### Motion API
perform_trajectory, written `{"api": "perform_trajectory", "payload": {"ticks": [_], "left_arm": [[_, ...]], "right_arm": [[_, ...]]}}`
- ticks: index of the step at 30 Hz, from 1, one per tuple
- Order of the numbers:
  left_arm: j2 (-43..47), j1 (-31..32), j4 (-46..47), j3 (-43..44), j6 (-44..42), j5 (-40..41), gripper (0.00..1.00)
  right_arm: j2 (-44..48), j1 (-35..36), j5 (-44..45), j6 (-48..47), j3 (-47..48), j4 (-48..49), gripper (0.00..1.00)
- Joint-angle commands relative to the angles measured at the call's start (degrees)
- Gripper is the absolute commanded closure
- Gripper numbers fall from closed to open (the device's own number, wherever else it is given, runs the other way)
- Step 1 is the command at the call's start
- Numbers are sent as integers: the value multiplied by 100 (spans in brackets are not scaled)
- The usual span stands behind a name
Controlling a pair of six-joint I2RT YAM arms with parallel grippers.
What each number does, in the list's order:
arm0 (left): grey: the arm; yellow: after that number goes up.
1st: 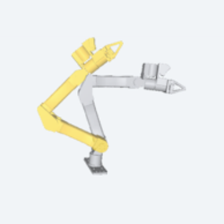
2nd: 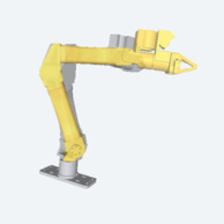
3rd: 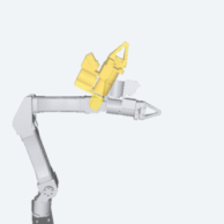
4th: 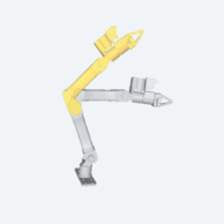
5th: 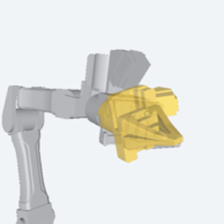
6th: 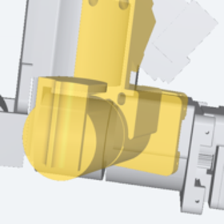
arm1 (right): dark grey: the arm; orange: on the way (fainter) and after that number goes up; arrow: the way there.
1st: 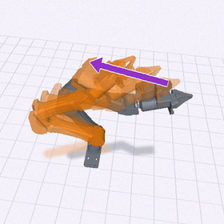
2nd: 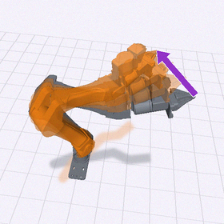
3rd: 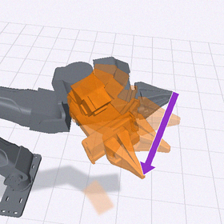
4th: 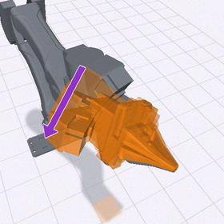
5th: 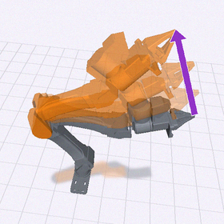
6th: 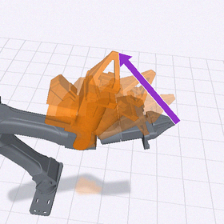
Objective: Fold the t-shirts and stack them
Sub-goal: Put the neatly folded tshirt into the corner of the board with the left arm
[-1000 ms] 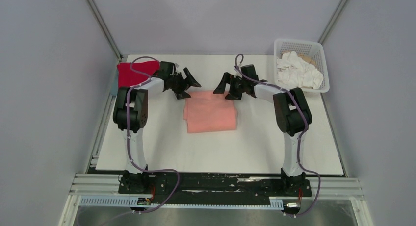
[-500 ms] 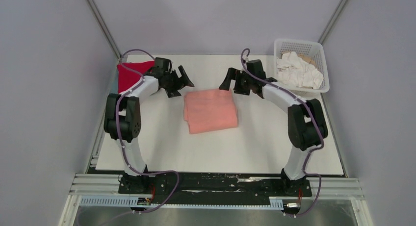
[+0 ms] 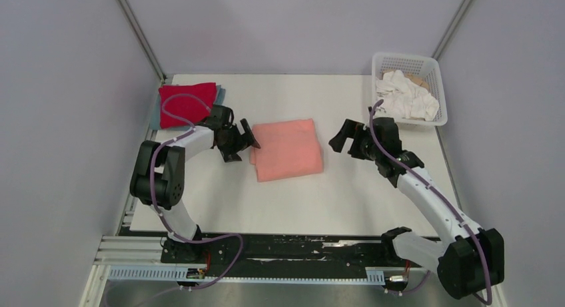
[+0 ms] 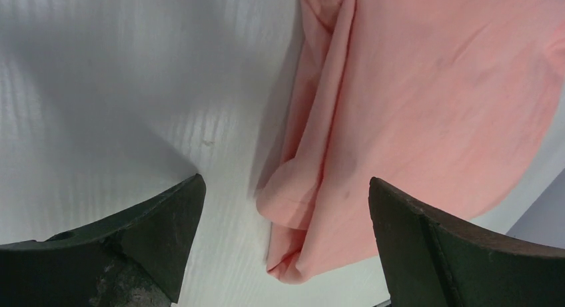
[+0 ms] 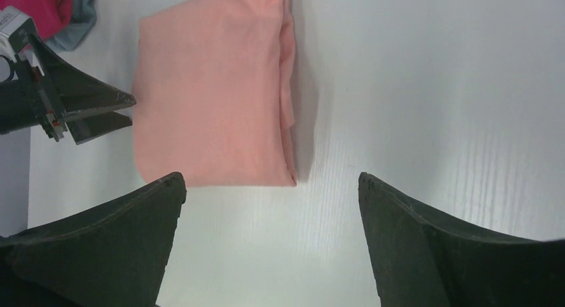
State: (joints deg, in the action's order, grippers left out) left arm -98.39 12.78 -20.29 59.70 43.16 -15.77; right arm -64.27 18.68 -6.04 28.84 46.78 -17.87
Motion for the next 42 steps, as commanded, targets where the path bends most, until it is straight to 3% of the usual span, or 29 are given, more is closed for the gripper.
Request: {"api": "perform_trajectory", "payload": {"ticks": [1,6,9,11,12,16,18,19,24,28,36,42], "left_arm": [[-214,185,564,6,195,-116,0],[-764,469,624,245,322,-198,2],[-1071,772,634,422,384,-292,13],[-1226,924,608,537,438,-220,27],[-1316,962,554,597,452,-161,42],[-1580,1132,-176,1205,350,526,79],[-1677,1154,-593,1544,216,967,96],[-1702,1152,-815,1764,85,1218,99],[-1742,1150,-1421,2519,-726,2570,100],[-1868,1062,-1555,3384,-2167,3873,100],[-1825,590,-558,3807,-4954,4754,100],[-1729,208,-112,4055,-6185,5049,100]], "right_arm": [[862,-8,-64,86,-354,-581,0],[1756,-5,182,34,-996,-875,0],[2116,-11,379,-12,-1153,-880,0],[2210,-5,412,-31,-1139,-878,0],[2224,-5,441,-42,-1123,-875,0],[2198,-6,530,-160,-1122,-865,0],[2173,-14,560,-191,-1183,-819,0],[2159,-20,572,-224,-1215,-766,0],[2125,-14,599,-378,-1382,-354,0],[2191,-20,754,-369,-1512,-148,0],[2403,-15,886,-370,-1725,47,0],[2216,-21,887,-369,-1787,192,0]]}}
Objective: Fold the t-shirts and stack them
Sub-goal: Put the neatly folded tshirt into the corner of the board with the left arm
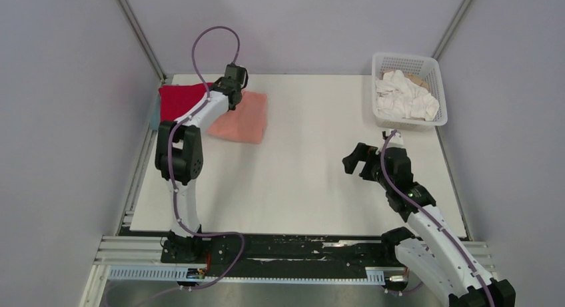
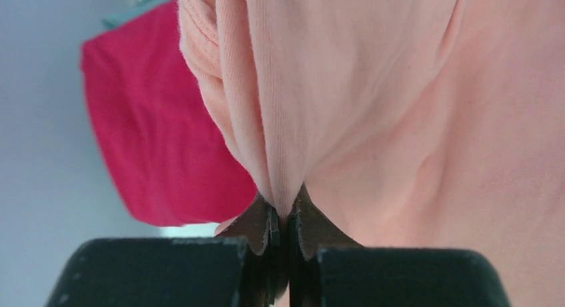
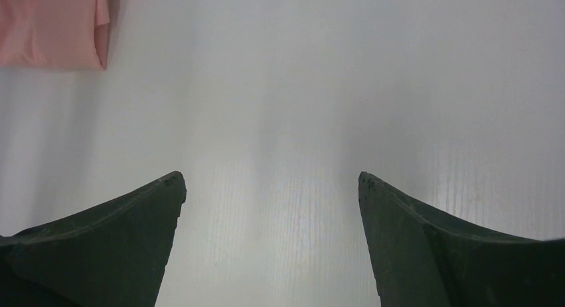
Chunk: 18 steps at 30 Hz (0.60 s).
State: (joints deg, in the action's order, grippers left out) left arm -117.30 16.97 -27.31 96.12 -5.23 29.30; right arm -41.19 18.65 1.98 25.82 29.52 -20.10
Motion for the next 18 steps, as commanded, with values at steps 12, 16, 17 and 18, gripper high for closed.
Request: {"api": "perform_trajectory", "payload": {"ticks": [12,16,17,18], "left_arm": [[792,-568,1618,448,-1659,1014,100],[838,-586,1224,857,-1260,1074,100],[839,-591,1106,1001,-1188,1092,100],[851,-590,1035,1052,-1154,1107,100]], "right_arm": [[-729,-18,157,-86,-42,569,0],[-729,-19,181,-91,-47,566,0],[-720,-19,179,-87,-46,568,0],[-712,-15,179,-86,-51,568,0]]}}
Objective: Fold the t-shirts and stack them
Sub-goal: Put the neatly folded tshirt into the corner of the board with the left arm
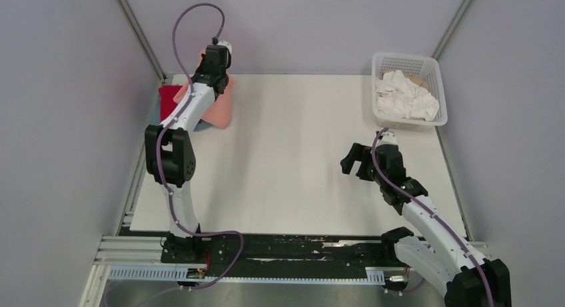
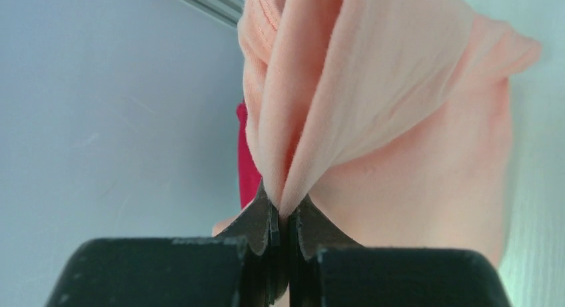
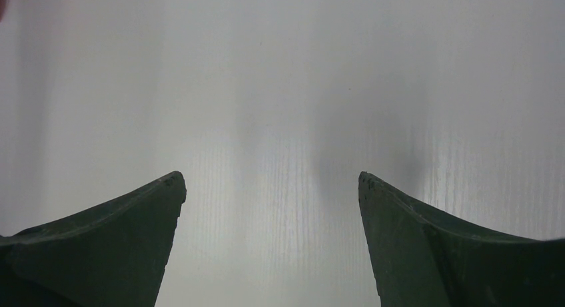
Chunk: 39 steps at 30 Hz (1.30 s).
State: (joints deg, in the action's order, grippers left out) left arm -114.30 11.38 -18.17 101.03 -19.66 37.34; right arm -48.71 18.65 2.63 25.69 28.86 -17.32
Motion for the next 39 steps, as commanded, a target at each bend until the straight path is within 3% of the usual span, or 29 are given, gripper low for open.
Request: {"api": "perform_trajectory", "payload": {"ticks": [1,22,32,39], "left_arm": [[568,-37,86,648,338,265,100],[782,-378,-938,1366,1216,-376,100],[124,-1064,-1110,1262,1658,-992,100],[-579,-1571,-1030,1429,1513,-1405,100]], "right_arm": [[45,-19,109,-73,12,291,0],[-77,-12,142,-34,-12,306,0],[-222,-17,239,-43,25,308,0],[-286,-19,332,-60,41,308,0]]}}
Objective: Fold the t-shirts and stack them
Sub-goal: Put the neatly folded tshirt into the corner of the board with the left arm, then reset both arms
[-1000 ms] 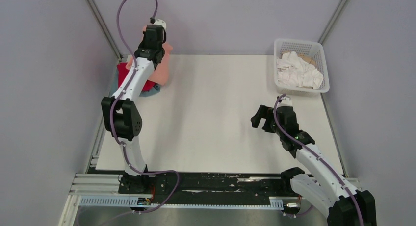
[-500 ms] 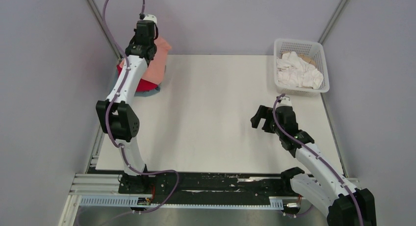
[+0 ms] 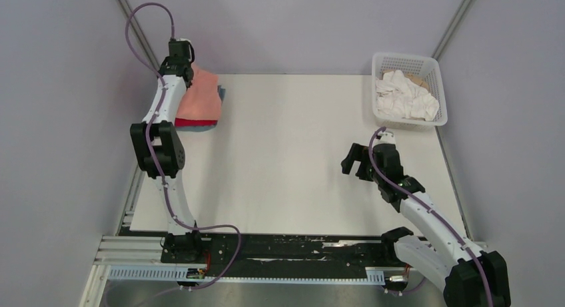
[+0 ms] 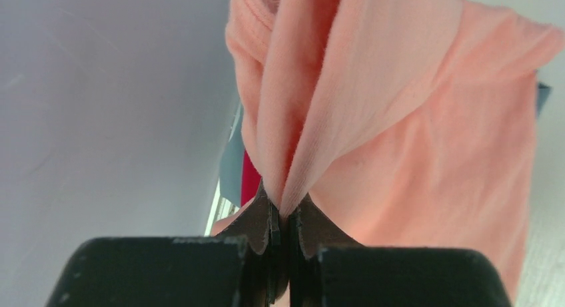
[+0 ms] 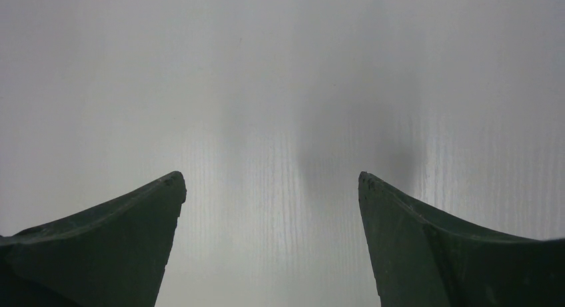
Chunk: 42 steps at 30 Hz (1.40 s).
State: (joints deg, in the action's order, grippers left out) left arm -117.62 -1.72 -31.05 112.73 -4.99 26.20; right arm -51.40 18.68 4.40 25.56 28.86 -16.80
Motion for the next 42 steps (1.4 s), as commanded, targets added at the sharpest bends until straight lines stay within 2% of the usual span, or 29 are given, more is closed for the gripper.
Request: {"api": "perform_trajectory", "payload": {"ticks": [1,6,7,8,9,10,11,12,16,19,22,23,25,28,29,32,34,36,38,42], "left_arm": [[-294,-295,288,263,35,-321,100],[-551,-507,362,361,20,-366,100],[-586,-524,362,371,50,-341,94],[-608,-554,354,386,73,-264,83],[-629,-565,325,392,129,-216,41],[-634,-575,313,411,165,-76,21],[-638,-580,269,431,295,10,5],[-638,-579,215,541,380,163,3],[-470,-575,-217,996,1083,400,0],[22,-577,-524,1026,1770,-249,0],[872,-548,-392,531,2384,-927,0],[1070,-494,-314,129,2603,-1335,0],[1732,-318,-57,-662,2912,-1609,0],[3072,81,635,-2008,3416,-1457,0],[3339,474,806,-2763,3461,-1351,0],[4613,1264,1302,-4143,3839,-1038,0],[5299,2007,1542,-5121,4024,-1025,0],[5889,2528,1566,-6226,4234,-945,0],[6385,2900,1411,-6922,4358,-772,0],[7223,3115,911,-7786,4733,-697,0]], "right_arm": [[-34,-15,192,-51,42,256,0],[-187,-20,344,-45,86,253,0],[-233,-18,363,-44,99,251,0],[-290,-15,370,-43,121,255,0],[-337,-17,383,-38,142,256,0],[-389,-19,391,-28,158,257,0],[-444,-15,401,-20,177,256,0],[-476,-19,395,-13,208,251,0],[-480,-14,360,-13,273,201,0],[-289,-19,385,14,272,134,0],[-29,-19,438,64,237,88,0],[51,-15,455,108,241,25,0],[245,-13,466,251,245,-114,0],[490,-20,423,297,148,-178,0],[575,-15,417,288,146,-260,0],[893,-18,388,249,166,-496,0],[1125,-15,481,263,145,-679,0],[1365,-19,640,352,82,-809,0],[1591,-21,826,431,-14,-861,0],[1945,-17,1013,587,-201,-874,0]]}}
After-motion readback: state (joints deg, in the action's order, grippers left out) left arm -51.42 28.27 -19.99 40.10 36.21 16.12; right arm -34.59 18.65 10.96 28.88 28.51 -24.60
